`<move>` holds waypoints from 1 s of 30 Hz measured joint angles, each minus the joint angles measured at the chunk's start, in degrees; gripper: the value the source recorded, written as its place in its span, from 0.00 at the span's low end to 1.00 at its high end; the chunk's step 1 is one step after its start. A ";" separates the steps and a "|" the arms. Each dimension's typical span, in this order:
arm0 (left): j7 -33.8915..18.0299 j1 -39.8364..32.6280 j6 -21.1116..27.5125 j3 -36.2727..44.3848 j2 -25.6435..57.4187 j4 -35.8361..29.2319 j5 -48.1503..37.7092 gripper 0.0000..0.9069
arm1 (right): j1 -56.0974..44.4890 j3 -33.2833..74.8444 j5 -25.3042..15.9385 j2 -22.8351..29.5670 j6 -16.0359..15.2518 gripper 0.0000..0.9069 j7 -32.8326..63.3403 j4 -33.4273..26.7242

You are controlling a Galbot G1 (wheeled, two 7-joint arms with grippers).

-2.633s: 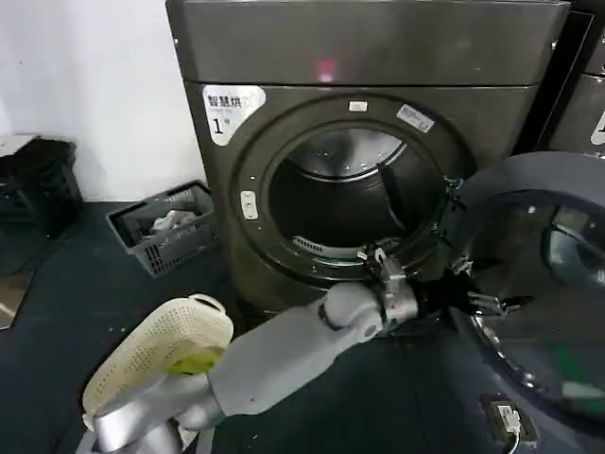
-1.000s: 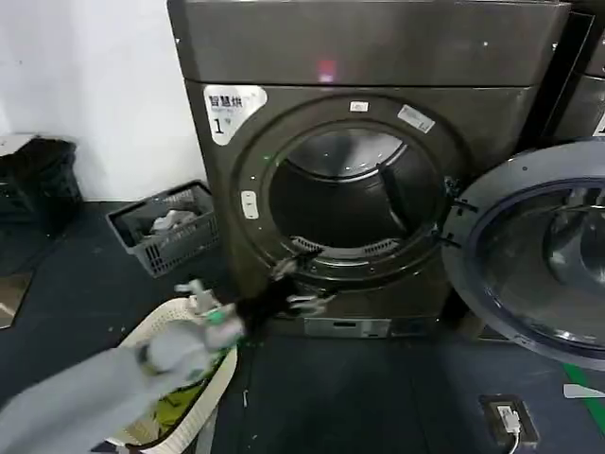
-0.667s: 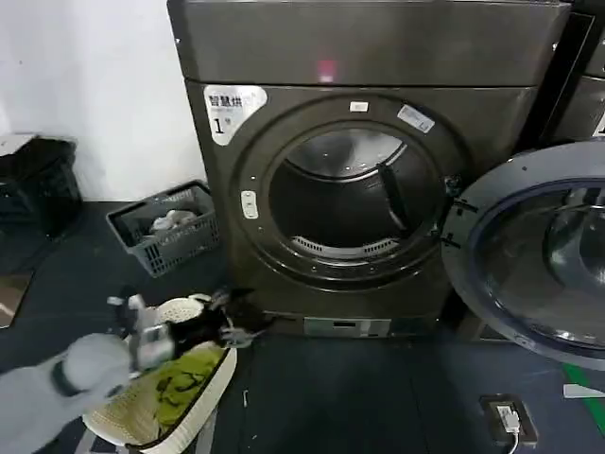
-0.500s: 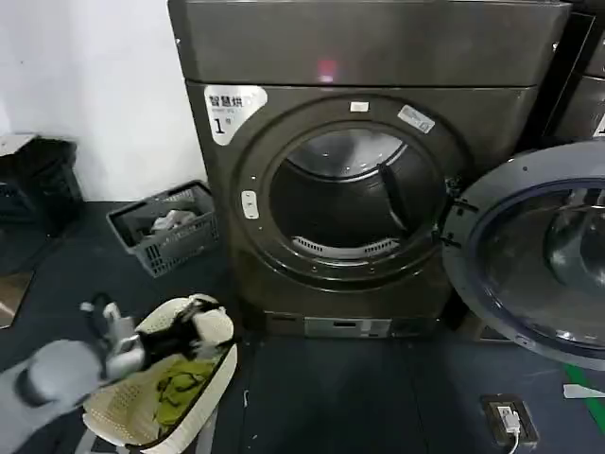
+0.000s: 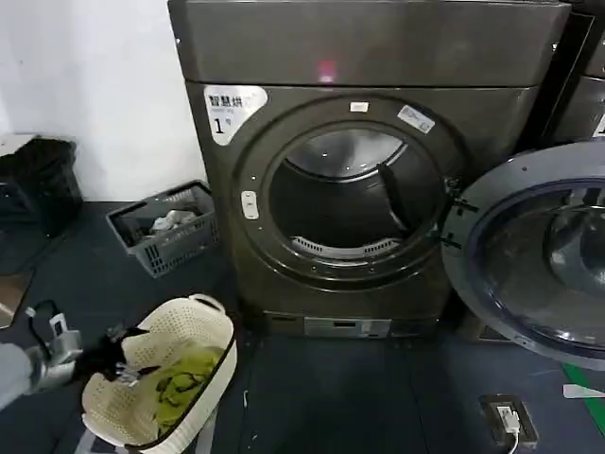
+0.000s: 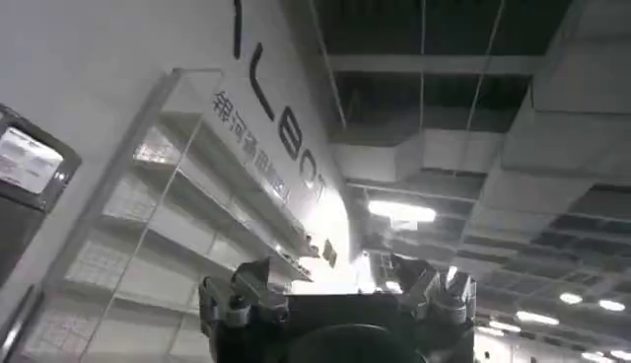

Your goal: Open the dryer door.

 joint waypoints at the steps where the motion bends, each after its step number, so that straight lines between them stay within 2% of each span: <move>1: -0.26 0.14 0.04 0.01 0.03 0.45 0.99 1.00 | 0.08 -0.04 0.00 -0.02 -0.03 1.00 0.01 -0.02; 9: 2.72 0.91 0.16 0.64 0.62 2.28 5.72 1.00 | 0.04 -0.52 -0.01 -0.54 0.22 1.00 -0.43 -0.65; 18: 1.24 0.53 0.23 1.61 -0.35 2.53 4.95 1.00 | 0.95 -1.80 -1.40 -0.50 1.15 1.00 -1.34 -0.86; 21: 1.97 0.53 -0.11 1.83 0.34 2.29 5.27 1.00 | 0.99 -1.39 -1.90 -0.74 1.20 1.00 -1.36 -0.85; 24: 4.24 0.51 -2.62 1.67 0.82 2.53 8.23 1.00 | 1.07 -1.64 -3.36 -0.71 1.50 1.00 -1.68 -1.16; 30: 4.69 0.54 -1.76 1.55 1.28 2.23 9.95 1.00 | 0.98 -1.98 -3.85 -0.03 1.60 1.00 -1.76 -0.63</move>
